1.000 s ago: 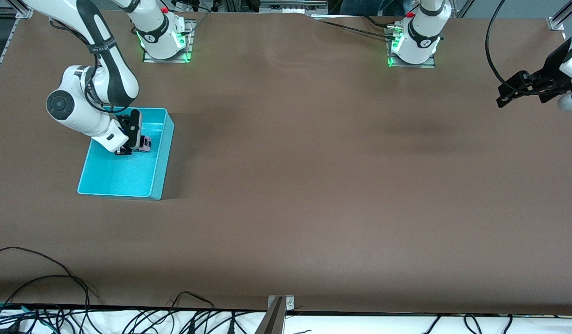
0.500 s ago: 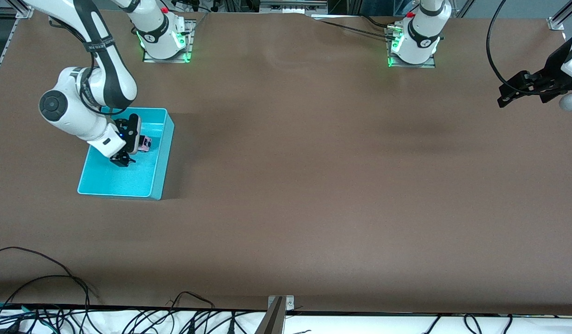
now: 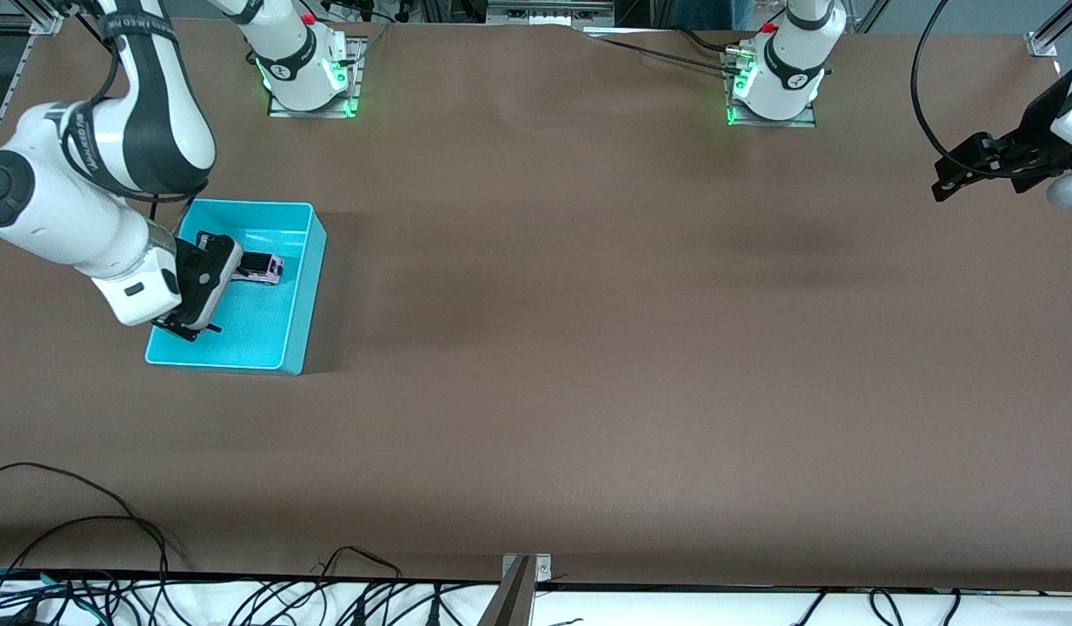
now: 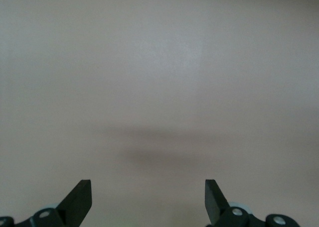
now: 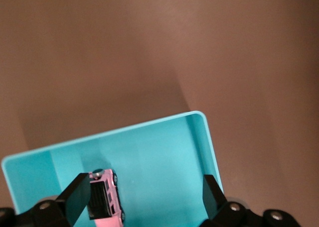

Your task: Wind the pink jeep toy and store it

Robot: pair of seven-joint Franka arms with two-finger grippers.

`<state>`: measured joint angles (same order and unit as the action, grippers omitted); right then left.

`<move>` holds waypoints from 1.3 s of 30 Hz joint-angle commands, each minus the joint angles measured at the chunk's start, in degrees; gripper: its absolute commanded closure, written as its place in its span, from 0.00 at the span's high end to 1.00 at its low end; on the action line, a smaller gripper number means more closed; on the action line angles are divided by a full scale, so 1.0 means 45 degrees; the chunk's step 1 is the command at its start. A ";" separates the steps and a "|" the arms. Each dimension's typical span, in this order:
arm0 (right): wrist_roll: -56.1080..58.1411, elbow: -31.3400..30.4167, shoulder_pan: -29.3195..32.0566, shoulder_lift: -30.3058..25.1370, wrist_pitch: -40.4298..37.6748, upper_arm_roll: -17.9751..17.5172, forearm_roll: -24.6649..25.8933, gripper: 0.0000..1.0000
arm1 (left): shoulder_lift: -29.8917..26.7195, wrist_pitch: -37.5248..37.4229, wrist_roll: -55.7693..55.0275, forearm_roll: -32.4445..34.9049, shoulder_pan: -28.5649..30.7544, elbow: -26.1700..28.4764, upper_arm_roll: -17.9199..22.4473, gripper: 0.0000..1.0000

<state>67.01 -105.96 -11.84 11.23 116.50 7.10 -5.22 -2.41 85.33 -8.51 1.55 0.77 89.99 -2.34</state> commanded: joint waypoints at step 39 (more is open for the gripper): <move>-1.4383 0.5305 -0.0278 0.1039 -0.5342 0.0257 0.1317 1.00 | -0.0031 -0.0075 -0.0043 -0.0052 -0.0016 -0.0133 -0.0007 1.00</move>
<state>2.59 -83.59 -12.75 15.00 94.03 8.46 -0.04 -2.41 85.33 -8.51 1.55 0.77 89.99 -2.38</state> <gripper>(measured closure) 0.000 0.000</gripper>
